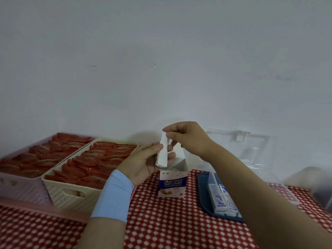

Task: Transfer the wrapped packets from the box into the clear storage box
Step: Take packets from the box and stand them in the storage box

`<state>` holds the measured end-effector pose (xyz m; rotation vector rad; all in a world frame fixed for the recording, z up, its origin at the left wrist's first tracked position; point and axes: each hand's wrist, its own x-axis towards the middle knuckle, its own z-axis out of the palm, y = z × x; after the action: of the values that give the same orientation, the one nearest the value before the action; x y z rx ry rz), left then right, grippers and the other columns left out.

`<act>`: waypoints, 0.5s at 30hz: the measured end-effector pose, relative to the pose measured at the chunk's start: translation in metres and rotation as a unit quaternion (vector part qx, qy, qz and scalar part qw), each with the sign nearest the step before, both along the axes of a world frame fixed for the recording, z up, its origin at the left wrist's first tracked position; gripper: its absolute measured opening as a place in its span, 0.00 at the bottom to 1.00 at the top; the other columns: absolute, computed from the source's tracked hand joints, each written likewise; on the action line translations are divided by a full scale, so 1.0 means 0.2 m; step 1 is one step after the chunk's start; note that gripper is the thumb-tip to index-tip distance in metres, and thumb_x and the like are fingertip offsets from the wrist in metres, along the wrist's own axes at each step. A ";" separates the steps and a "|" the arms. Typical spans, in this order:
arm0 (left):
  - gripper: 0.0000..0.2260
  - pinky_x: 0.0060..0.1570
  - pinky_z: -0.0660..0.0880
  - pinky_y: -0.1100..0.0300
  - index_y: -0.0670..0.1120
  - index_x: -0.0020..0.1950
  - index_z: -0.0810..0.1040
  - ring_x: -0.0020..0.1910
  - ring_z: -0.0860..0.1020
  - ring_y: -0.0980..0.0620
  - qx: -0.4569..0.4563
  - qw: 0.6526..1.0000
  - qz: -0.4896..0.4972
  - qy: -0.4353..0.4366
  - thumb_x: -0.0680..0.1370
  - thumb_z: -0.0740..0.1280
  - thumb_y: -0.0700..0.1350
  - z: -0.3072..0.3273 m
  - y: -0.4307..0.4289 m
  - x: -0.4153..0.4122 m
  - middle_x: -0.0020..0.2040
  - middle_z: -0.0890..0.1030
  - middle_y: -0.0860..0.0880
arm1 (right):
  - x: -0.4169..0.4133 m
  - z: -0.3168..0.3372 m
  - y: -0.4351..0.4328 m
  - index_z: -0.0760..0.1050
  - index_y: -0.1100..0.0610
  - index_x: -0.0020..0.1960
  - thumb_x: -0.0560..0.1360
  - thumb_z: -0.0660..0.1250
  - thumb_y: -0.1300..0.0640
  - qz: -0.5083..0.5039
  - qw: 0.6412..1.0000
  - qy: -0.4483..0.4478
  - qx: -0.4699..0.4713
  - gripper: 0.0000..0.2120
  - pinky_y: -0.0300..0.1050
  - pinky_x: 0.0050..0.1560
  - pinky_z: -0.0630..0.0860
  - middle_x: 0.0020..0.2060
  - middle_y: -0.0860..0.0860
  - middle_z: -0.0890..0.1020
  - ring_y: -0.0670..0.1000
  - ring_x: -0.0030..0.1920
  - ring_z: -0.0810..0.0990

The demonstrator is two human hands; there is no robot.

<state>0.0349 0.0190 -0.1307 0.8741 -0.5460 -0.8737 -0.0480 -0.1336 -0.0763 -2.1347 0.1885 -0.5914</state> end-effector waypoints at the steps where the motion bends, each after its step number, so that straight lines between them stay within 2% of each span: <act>1: 0.18 0.42 0.83 0.54 0.34 0.61 0.77 0.46 0.86 0.44 -0.003 1.000 0.025 0.009 0.73 0.68 0.41 0.00 -0.01 0.01 0.51 0.85 0.39 | 0.01 -0.01 -0.01 0.83 0.56 0.57 0.78 0.68 0.61 -0.034 0.999 0.003 -0.036 0.09 0.34 0.42 0.75 0.47 0.49 0.85 0.44 0.36 0.81; 2: 0.19 0.42 0.83 0.54 0.32 0.62 0.75 0.46 0.86 0.44 -0.005 0.998 0.054 0.018 0.75 0.68 0.40 0.00 -0.01 0.02 0.52 0.85 0.38 | 0.02 -0.02 -0.03 0.83 0.54 0.56 0.78 0.69 0.60 -0.067 0.993 0.025 -0.095 0.08 0.37 0.46 0.77 0.47 0.47 0.85 0.44 0.39 0.82; 4: 0.18 0.41 0.83 0.55 0.29 0.64 0.74 0.48 0.86 0.43 -0.001 0.995 0.102 0.017 0.78 0.67 0.39 0.00 -0.01 0.04 0.55 0.83 0.36 | 0.03 -0.04 -0.05 0.86 0.53 0.52 0.76 0.71 0.57 -0.086 0.962 0.139 -0.218 0.07 0.43 0.51 0.80 0.46 0.46 0.86 0.45 0.45 0.82; 6: 0.17 0.42 0.83 0.55 0.29 0.63 0.74 0.50 0.85 0.42 0.018 0.993 0.120 -0.005 0.79 0.67 0.39 -0.01 -0.02 0.06 0.58 0.82 0.35 | 0.04 -0.07 -0.05 0.86 0.53 0.52 0.75 0.73 0.53 -0.067 0.919 0.261 -0.287 0.08 0.46 0.52 0.82 0.47 0.47 0.86 0.47 0.46 0.83; 7: 0.16 0.43 0.83 0.54 0.30 0.63 0.75 0.50 0.85 0.42 0.030 0.992 0.123 -0.016 0.79 0.68 0.39 -0.01 -0.02 0.06 0.58 0.82 0.35 | 0.04 -0.08 -0.04 0.86 0.53 0.53 0.75 0.73 0.51 -0.060 0.903 0.295 -0.307 0.10 0.47 0.52 0.82 0.47 0.48 0.86 0.48 0.46 0.83; 10: 0.15 0.46 0.83 0.52 0.30 0.60 0.76 0.50 0.85 0.41 0.063 0.988 0.127 -0.054 0.78 0.69 0.40 -0.02 -0.03 0.05 0.56 0.83 0.36 | 0.07 -0.13 -0.02 0.85 0.52 0.56 0.75 0.71 0.52 -0.045 0.878 0.334 -0.340 0.11 0.48 0.51 0.83 0.48 0.49 0.86 0.50 0.47 0.83; 13: 0.16 0.48 0.83 0.51 0.30 0.60 0.76 0.50 0.85 0.42 0.077 0.985 0.139 -0.067 0.77 0.70 0.39 -0.03 -0.04 0.04 0.56 0.83 0.35 | 0.09 -0.16 -0.02 0.84 0.52 0.57 0.77 0.69 0.55 -0.048 0.870 0.344 -0.349 0.10 0.48 0.52 0.82 0.50 0.50 0.85 0.51 0.48 0.83; 15: 0.12 0.48 0.83 0.51 0.32 0.56 0.77 0.50 0.85 0.42 0.077 0.983 0.151 -0.064 0.77 0.70 0.39 -0.03 -0.04 0.05 0.56 0.82 0.35 | 0.10 -0.16 -0.01 0.84 0.52 0.57 0.77 0.68 0.56 -0.062 0.868 0.334 -0.363 0.11 0.48 0.51 0.82 0.50 0.50 0.84 0.52 0.48 0.83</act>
<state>0.0445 0.0119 -0.1374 1.1278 -0.4467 -0.5907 -0.0290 -0.1358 -0.1083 -3.0249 0.5568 0.0771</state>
